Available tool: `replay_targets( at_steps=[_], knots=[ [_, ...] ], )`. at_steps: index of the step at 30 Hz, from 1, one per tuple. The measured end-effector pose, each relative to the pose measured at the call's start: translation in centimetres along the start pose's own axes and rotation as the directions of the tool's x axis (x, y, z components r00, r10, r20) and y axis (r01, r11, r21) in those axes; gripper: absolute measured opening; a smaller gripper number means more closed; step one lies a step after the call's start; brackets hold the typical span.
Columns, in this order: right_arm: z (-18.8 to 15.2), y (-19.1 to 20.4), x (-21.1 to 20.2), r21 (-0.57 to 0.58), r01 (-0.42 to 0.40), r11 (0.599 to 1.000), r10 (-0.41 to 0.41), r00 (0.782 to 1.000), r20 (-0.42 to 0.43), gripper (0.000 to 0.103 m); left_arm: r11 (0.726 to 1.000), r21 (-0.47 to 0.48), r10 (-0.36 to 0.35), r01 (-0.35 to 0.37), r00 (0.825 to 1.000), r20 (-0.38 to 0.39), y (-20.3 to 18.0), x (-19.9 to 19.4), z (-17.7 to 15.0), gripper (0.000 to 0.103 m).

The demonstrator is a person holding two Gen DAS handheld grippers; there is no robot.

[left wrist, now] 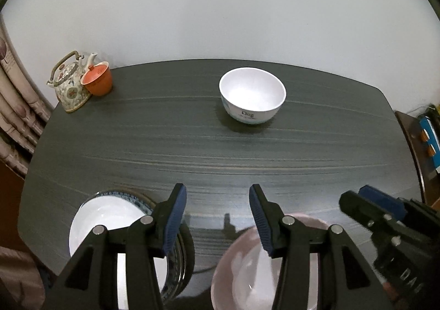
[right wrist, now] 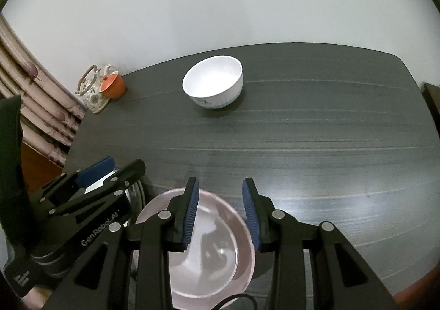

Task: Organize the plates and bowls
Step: 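Move the right gripper toward the white Dog bowl, then close the right gripper on the Dog bowl rim and lift it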

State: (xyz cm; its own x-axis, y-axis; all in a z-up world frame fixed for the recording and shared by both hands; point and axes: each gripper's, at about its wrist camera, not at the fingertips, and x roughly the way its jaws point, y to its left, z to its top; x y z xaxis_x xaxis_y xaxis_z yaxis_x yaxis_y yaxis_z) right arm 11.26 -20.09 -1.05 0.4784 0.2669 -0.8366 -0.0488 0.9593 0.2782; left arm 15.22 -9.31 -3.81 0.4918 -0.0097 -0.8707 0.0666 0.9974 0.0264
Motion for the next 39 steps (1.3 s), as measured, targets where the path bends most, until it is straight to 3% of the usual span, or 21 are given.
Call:
replay_targets(
  at_steps=[11,16,23,29,39],
  knots=[
    [4.0,-1.9,3.2,-0.006,0.011,1.0,-0.011,1.0,-0.002,0.032,0.999,-0.01,0.042,-0.043,0.999,-0.026,1.4,4.4,3.2,0.049],
    [5.4,-2.5,4.3,-0.012,-0.041,0.999,0.041,0.999,0.009,0.032,0.999,-0.034,0.034,-0.036,0.998,-0.047,2.4,6.7,4.9,0.049],
    [8.6,-3.7,6.8,-0.004,-0.03,1.0,0.03,1.0,-0.001,0.032,0.994,-0.099,-0.045,0.037,0.996,-0.076,3.7,10.0,8.5,0.049],
    [12.0,-4.7,9.9,0.005,-0.046,0.999,0.046,0.998,-0.034,0.032,0.967,-0.207,-0.176,0.149,0.978,-0.116,5.0,13.1,11.2,0.048],
    [14.6,-4.3,15.1,-0.002,-0.028,1.0,0.028,0.994,-0.104,0.032,0.95,-0.258,-0.223,0.176,0.96,-0.169,5.2,17.0,13.2,0.048]
  ],
)
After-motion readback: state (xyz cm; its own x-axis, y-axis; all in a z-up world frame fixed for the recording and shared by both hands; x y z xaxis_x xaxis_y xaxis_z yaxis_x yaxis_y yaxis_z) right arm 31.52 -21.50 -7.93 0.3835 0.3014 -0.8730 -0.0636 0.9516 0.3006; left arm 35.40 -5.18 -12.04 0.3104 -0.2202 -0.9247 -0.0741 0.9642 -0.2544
